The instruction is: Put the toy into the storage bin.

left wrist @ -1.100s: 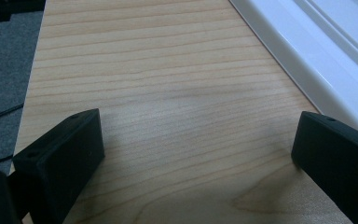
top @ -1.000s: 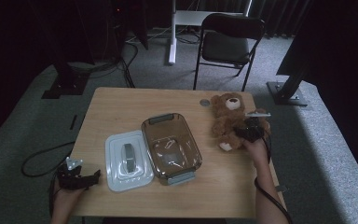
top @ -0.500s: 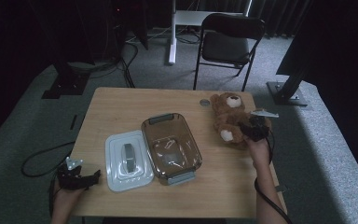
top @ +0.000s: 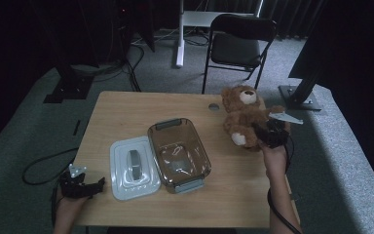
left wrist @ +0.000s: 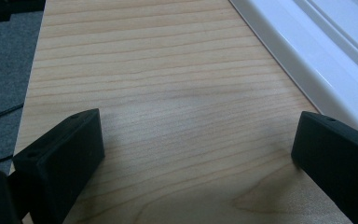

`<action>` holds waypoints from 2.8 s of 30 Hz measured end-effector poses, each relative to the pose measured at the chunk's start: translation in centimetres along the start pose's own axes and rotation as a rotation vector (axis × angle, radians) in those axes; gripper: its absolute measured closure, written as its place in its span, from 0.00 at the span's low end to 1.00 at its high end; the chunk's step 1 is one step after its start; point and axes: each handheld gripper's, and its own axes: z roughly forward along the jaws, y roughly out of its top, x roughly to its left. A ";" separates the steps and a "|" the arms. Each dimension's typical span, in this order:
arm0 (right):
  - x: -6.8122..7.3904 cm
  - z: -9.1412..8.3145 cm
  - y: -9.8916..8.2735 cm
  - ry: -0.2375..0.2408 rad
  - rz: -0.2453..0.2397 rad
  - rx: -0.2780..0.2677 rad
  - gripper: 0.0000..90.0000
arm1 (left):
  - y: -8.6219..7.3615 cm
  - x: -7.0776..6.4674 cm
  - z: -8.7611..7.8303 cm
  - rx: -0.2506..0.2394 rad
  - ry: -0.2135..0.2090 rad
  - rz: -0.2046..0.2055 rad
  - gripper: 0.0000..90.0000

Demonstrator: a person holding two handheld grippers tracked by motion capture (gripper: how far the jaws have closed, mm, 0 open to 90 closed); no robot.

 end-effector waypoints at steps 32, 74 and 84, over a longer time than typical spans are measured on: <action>15.5 -5.6 2.8 0.394 -0.182 -0.166 0.74 | 0.0 0.0 0.0 0.000 0.000 0.001 0.03; 19.0 -2.2 -0.9 0.467 -0.237 0.010 0.29 | 0.0 0.0 0.0 0.000 0.001 0.002 0.03; 20.4 -1.0 4.4 0.513 -0.204 -0.016 0.28 | 0.0 0.0 0.0 0.001 0.000 0.001 0.03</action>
